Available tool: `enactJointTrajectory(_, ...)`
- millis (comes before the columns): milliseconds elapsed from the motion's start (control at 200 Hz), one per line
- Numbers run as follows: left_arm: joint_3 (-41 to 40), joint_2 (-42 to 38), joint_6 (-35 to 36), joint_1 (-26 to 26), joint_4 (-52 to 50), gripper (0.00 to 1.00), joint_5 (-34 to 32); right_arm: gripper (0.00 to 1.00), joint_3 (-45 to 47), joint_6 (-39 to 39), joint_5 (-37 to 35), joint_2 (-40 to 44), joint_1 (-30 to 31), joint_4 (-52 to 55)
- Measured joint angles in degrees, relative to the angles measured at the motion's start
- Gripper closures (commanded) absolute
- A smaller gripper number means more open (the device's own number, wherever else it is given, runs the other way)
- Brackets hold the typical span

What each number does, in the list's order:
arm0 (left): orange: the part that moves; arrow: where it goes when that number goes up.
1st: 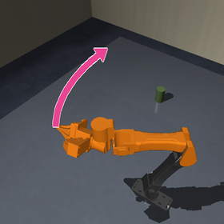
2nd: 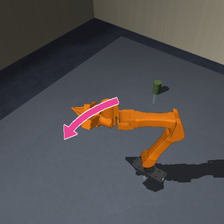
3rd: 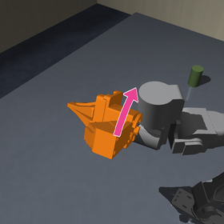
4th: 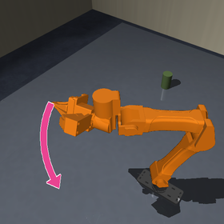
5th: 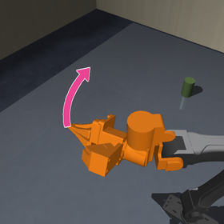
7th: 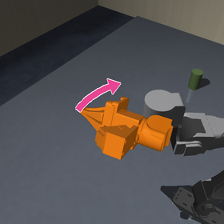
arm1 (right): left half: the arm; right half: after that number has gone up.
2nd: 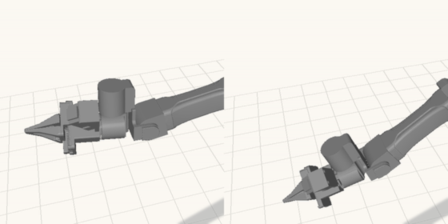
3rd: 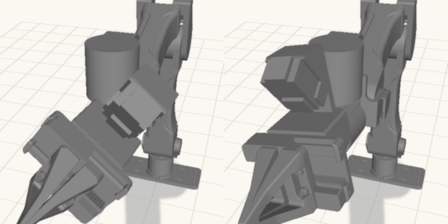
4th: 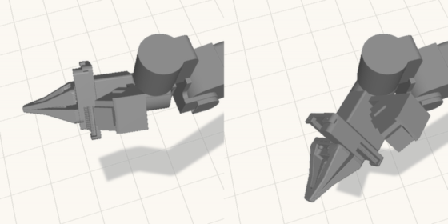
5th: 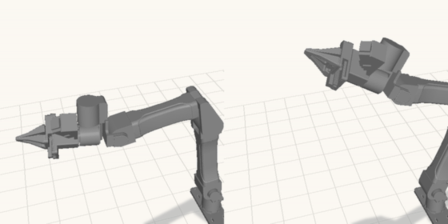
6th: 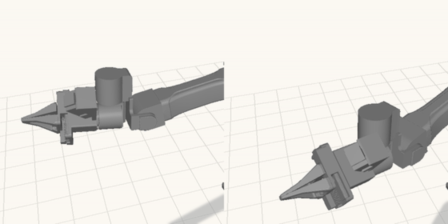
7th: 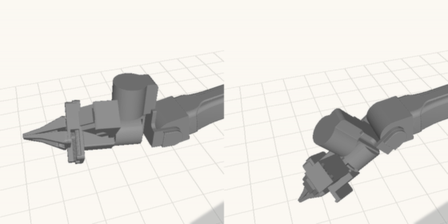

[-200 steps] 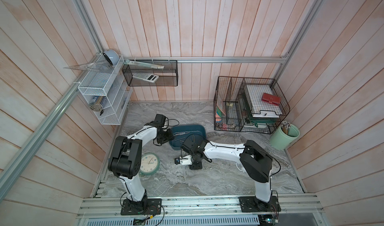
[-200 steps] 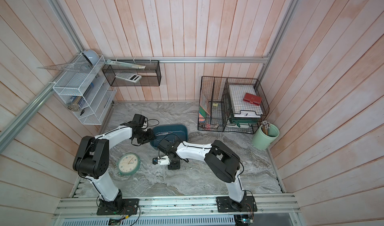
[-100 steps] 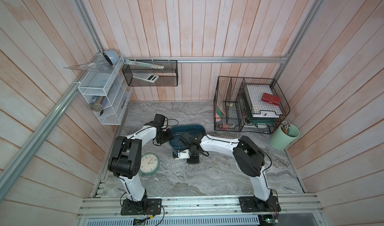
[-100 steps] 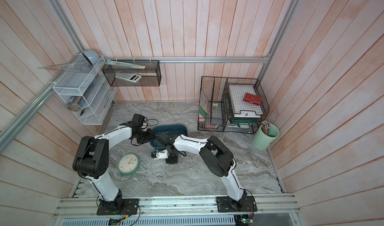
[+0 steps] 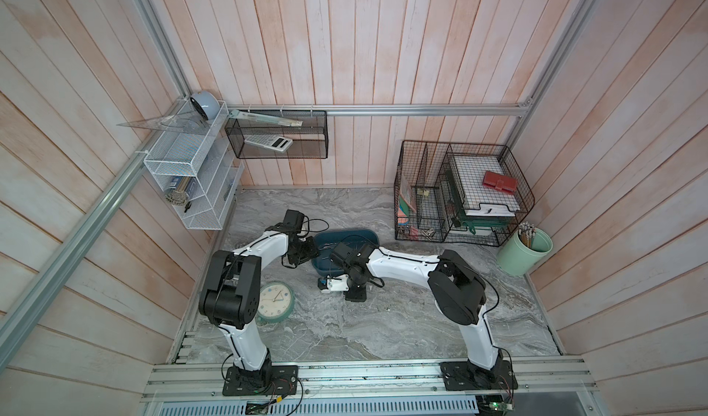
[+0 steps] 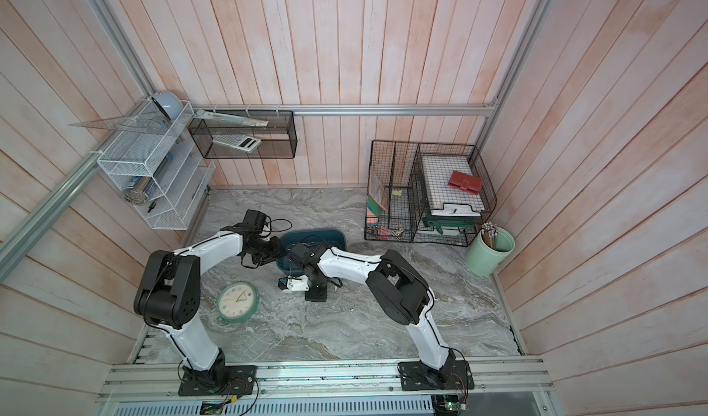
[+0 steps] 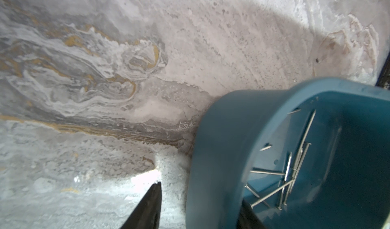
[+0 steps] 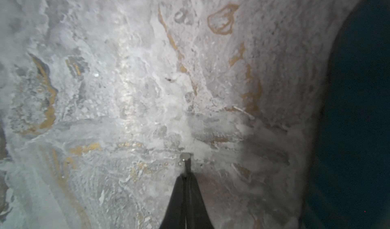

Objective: Put the nails on the desktop into the storage box
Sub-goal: Pick up the nail from the center of the board, then place the nail in the storage box, then reset both arms

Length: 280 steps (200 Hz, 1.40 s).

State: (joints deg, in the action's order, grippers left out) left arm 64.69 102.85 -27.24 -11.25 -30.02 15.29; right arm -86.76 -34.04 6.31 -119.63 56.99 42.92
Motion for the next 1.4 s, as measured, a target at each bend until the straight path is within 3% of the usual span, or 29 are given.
enactJointTrajectory(190,0.0,0.02,-0.02,0.0,0.02,0.5,0.68,1.0,9.51,3.89,-3.56,11.13,-0.26,-0.5)
enactJointTrajectory(420,-0.11,0.0,-0.42,0.0,0.07,0.5,1.09,1.0,9.2,8.09,-3.3,23.91,-1.7,-2.99)
enactJointTrajectory(580,-0.11,0.0,-0.52,0.0,0.09,0.49,1.31,1.0,3.67,10.97,-0.15,21.7,-7.8,-5.86)
enactJointTrajectory(755,-0.22,0.0,-1.18,0.0,0.61,0.45,2.08,1.0,-6.45,13.33,3.87,11.56,-12.92,-7.3)
enactJointTrajectory(890,-0.22,-0.2,-1.68,0.0,0.94,0.42,2.51,0.83,-10.84,13.94,6.58,5.25,-13.64,-5.11)
enactJointTrajectory(1100,-0.22,-0.96,-2.56,0.0,1.36,0.35,2.93,0.52,-9.4,15.1,8.55,6.08,-13.86,-4.52)
enactJointTrajectory(1400,-0.22,-7.61,-3.43,0.0,0.81,0.26,0.63,0.47,-0.74,17.79,7.91,17.53,-15.15,-10.12)
